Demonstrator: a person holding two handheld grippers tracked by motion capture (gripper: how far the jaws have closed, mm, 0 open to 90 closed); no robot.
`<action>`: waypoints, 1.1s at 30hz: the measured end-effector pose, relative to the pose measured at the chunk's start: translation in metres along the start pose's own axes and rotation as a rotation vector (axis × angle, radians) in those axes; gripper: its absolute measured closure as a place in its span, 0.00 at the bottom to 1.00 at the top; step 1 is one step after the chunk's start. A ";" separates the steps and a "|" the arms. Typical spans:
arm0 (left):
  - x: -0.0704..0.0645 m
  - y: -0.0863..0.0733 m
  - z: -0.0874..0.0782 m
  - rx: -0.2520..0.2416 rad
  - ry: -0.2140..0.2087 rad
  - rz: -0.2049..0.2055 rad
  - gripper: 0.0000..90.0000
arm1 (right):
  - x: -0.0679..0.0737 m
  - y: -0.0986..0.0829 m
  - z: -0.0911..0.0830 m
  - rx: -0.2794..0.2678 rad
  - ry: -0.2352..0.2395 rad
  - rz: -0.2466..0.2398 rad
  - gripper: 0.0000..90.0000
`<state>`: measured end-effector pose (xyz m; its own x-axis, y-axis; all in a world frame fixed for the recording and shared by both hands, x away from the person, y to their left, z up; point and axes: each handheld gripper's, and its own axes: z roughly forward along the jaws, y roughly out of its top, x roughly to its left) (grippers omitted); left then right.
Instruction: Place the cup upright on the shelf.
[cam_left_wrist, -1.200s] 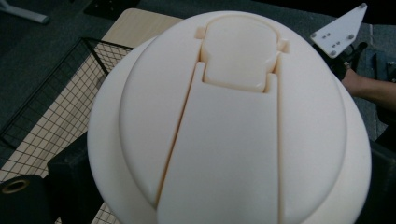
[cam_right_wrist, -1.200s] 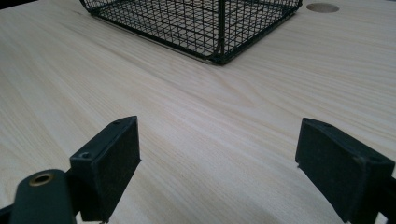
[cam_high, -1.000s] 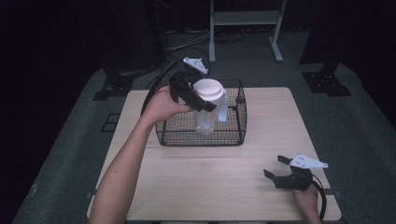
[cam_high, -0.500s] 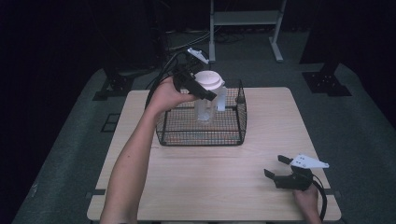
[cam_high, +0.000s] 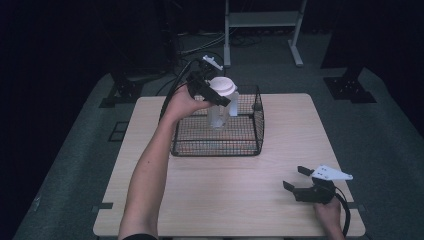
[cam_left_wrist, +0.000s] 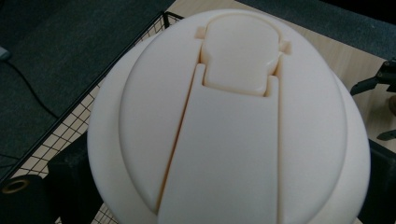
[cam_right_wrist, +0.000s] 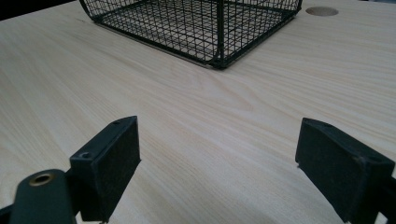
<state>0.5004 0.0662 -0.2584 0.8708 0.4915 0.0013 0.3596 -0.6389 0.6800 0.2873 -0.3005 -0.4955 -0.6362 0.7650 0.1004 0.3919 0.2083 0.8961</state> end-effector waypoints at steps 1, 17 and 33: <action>0.002 -0.001 0.002 0.000 -0.002 -0.007 0.06 | 0.000 0.000 0.000 0.000 0.000 -0.001 0.14; 0.013 -0.016 0.035 0.024 -0.006 -0.041 0.06 | -0.001 0.000 -0.001 -0.006 0.005 0.006 0.14; 0.019 -0.034 0.060 0.041 -0.012 -0.072 0.06 | -0.003 0.000 -0.001 -0.014 0.012 0.007 0.14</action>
<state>0.5249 0.0619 -0.3261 0.8462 0.5299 -0.0554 0.4346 -0.6263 0.6472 0.2881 -0.3032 -0.4954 -0.6417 0.7587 0.1118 0.3868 0.1942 0.9015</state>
